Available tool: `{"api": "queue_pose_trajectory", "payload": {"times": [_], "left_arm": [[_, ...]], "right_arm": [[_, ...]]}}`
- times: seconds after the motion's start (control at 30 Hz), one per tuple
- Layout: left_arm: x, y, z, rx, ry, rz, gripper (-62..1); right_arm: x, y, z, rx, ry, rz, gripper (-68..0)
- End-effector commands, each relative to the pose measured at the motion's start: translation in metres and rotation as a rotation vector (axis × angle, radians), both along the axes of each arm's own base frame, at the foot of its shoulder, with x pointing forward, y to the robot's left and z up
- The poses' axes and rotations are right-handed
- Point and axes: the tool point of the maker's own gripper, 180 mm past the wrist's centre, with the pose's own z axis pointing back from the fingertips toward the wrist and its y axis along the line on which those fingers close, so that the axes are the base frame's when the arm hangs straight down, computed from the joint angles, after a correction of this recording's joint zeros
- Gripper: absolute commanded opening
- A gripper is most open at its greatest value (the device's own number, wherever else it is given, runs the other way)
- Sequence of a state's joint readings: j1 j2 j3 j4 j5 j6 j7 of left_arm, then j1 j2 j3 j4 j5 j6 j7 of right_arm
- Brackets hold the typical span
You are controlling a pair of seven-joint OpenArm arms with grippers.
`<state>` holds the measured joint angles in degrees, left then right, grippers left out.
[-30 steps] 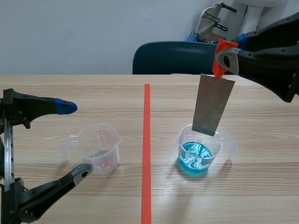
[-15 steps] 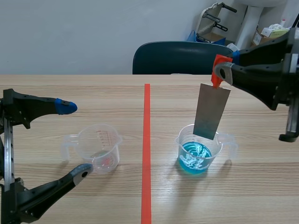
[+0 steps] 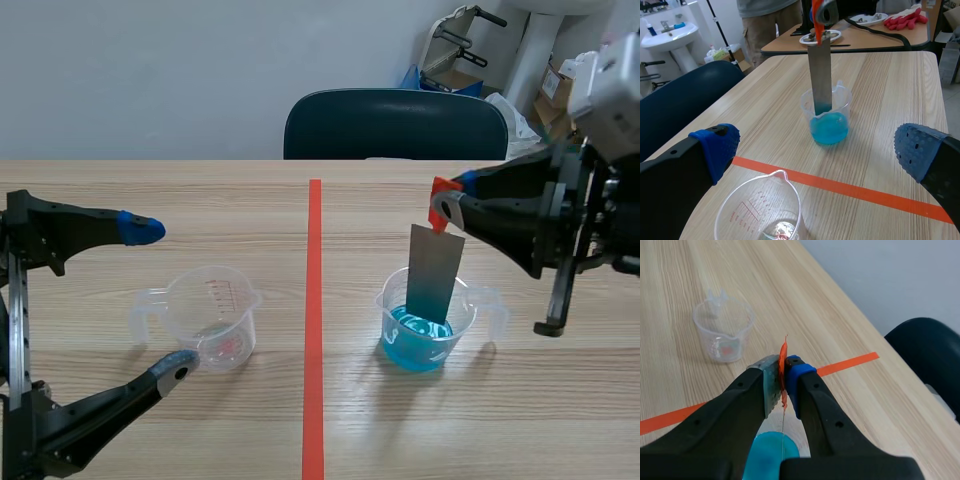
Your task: Do the redox reaction experiment
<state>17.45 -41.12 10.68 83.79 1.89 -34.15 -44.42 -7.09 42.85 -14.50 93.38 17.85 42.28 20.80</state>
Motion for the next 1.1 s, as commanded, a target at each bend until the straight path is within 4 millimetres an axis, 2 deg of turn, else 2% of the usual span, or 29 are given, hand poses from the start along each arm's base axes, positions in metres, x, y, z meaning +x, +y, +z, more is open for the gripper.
{"api": "queue_pose_trajectory", "payload": {"times": [0.0, 0.33, 1.07], "left_arm": [[0.001, -0.003, 0.011, -0.037, -0.024, -0.001, 1.4], [0.001, -0.003, 0.011, -0.036, -0.023, -0.001, 1.4], [0.001, -0.003, 0.01, -0.035, -0.023, -0.001, 1.4]], "right_arm": [[0.004, 0.002, 0.007, 0.034, -0.019, 0.011, -66.5], [0.011, 0.001, -0.022, 0.049, 0.035, -0.01, -66.5], [0.014, 0.0, -0.022, 0.045, 0.028, -0.012, -66.5]]}}
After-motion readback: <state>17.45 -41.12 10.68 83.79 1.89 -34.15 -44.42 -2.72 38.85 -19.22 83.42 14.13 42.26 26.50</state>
